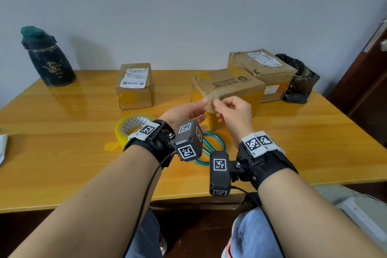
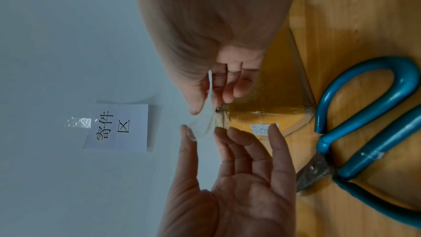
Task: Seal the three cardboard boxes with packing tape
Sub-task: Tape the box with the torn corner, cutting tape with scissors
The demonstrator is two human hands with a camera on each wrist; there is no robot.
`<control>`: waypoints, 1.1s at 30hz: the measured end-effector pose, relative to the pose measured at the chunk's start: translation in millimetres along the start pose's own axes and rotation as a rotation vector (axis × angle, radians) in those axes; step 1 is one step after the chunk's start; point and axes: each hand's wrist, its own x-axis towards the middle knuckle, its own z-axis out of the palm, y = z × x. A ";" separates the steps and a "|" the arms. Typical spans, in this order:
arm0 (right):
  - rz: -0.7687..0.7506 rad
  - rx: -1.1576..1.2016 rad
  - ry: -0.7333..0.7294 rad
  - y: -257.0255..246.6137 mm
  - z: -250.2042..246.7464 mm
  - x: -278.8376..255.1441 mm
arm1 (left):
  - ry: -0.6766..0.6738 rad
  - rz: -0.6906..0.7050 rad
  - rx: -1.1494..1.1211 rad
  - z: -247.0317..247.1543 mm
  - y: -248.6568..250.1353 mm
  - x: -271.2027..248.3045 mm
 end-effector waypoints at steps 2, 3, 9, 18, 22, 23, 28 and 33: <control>0.010 0.010 0.008 1.1 -1.1 0.5 | -0.024 -0.002 -0.008 -2.5 -0.2 0.3; 0.016 0.011 0.009 1.3 -1.4 0.3 | -0.033 0.000 -0.016 -3.3 -0.5 0.0; 0.012 -0.004 0.017 2.7 -2.8 -1.9 | 0.000 0.025 -0.026 -5.2 -3.3 -0.1; 0.026 -0.018 0.031 6.7 -6.5 -2.9 | 0.035 0.045 0.052 -4.0 -6.5 0.8; 0.013 -0.005 0.042 9.3 -7.6 -3.4 | 0.052 0.062 0.088 -3.2 -6.8 2.3; 0.009 -0.001 0.045 9.0 -7.0 -3.4 | 0.055 0.068 0.097 -3.5 -6.2 3.2; 0.009 0.011 0.067 9.7 -4.2 -2.1 | 0.078 0.146 0.190 -6.8 -5.7 8.2; 0.044 0.068 0.067 11.7 -3.7 -1.3 | 0.057 0.141 0.182 -11.7 -4.1 8.3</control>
